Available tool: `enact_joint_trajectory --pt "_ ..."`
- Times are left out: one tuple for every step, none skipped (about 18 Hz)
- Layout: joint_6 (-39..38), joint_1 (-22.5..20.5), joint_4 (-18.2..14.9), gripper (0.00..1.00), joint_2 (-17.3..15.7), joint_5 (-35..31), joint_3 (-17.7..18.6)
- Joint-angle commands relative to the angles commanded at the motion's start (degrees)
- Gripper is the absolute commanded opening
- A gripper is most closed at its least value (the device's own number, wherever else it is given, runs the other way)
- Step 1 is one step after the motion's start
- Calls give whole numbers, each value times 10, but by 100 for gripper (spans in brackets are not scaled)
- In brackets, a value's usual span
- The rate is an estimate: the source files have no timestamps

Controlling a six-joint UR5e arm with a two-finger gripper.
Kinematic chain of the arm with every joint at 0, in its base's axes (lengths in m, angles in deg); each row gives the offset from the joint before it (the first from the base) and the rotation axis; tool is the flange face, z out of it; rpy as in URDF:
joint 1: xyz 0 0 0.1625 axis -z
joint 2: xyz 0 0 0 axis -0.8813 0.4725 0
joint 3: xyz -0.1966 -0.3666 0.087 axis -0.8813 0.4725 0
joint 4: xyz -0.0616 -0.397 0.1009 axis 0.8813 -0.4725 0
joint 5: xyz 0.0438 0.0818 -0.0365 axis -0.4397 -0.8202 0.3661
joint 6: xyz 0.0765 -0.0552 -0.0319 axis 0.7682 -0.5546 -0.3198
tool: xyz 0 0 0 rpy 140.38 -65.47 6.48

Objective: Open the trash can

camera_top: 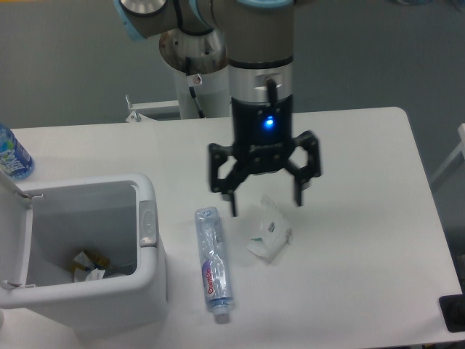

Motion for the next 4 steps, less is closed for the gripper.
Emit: enact_joint_trajectory --pt "48 -4 -6 100 -1 -22 10" --pt "93 -6 -6 100 -1 -45 17" --pt "121 -8 -6 100 -1 -62 19" --pt "133 -11 -6 100 -1 -70 22"
